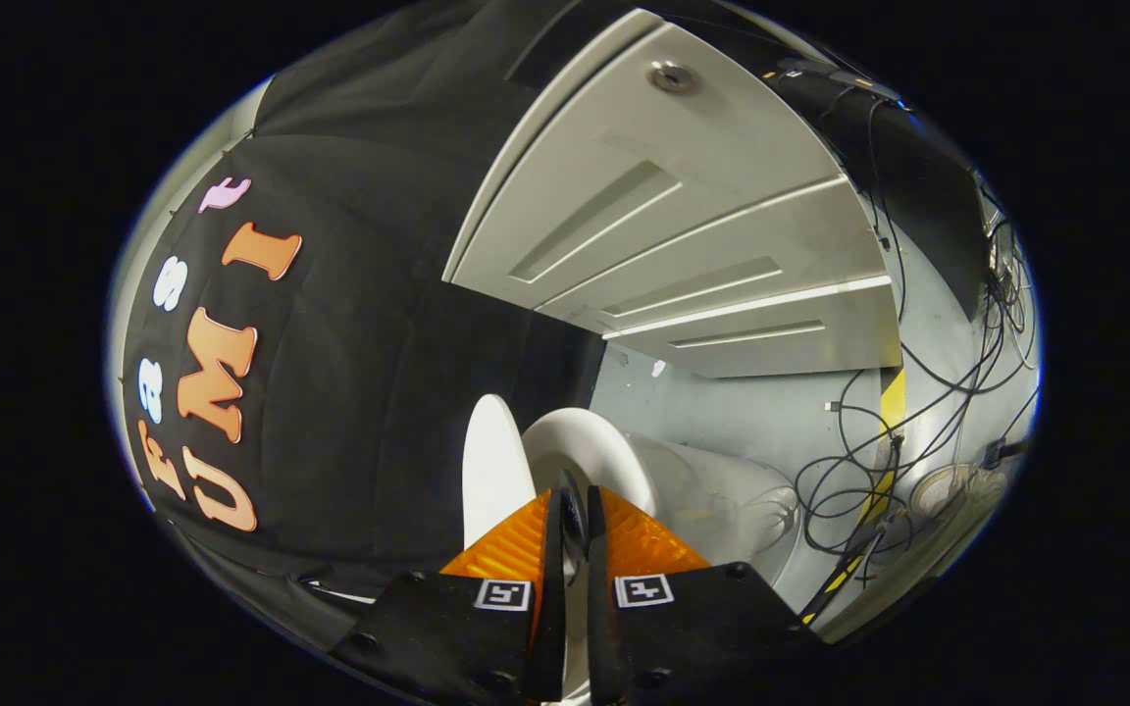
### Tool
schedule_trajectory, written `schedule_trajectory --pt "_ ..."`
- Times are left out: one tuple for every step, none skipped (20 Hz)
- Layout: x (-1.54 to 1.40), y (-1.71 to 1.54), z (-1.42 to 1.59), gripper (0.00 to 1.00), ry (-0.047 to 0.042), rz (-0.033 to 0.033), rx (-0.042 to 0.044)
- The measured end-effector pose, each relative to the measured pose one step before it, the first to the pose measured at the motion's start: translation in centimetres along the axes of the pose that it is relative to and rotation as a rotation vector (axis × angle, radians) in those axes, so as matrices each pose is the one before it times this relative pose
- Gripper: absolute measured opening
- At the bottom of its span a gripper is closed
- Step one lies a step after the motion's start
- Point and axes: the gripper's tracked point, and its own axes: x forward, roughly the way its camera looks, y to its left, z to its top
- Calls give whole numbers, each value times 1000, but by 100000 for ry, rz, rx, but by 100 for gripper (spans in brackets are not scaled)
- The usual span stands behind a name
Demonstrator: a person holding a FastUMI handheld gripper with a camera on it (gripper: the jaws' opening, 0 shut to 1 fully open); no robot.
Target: Open the toilet lid.
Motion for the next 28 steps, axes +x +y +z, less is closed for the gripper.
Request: schedule_trajectory --pt "-522 660 244 18 -1237 -1050 -722" --pt "-154 602 -132 8 -451 -455 358" --pt "-118 763 155 8 -996 919 430" --pt "-35 783 109 8 -1463 584 -1421" --pt "-18 587 551 8 -3440 -48 -3674" --pt "86 739 392 8 -2661 -88 -4628" --pt "105 842 415 8 -2874 215 -4358" --pt "-183 979 427 8 -2276 508 -3715" --pt "-333 954 83 8 -504 877 -2797" --pt "-256 993 59 8 -243 794 -1437" --pt "-506 920 130 8 -326 721 -665" --pt "-301 812 145 8 -1098 644 -408" --pt "-248 685 289 8 -501 383 -700" --pt "-262 818 -55 8 -286 772 -1370" --pt "-593 835 -94 8 -278 769 -2046" --pt "-596 1023 -187 8 -501 888 -2460" --pt "-289 783 175 8 -217 442 -2706" --pt "-583 887 0 8 -627 739 -2599" --pt "-232 1088 10 8 -187 720 -2152" --pt "-391 975 44 8 -523 552 -1810" --pt "-304 896 93 8 -281 493 -1482" --pt "-404 888 -49 8 -335 415 -1185" --pt "-344 854 -66 8 1 487 -862" --pt "-265 800 -55 8 -26 302 -992" --pt "-339 725 66 8 -261 403 -1605" --pt "-378 692 -57 8 -298 383 -1864" --pt "-254 847 -102 8 -542 595 -2129" --pt "-256 762 -14 8 -355 506 -2002"
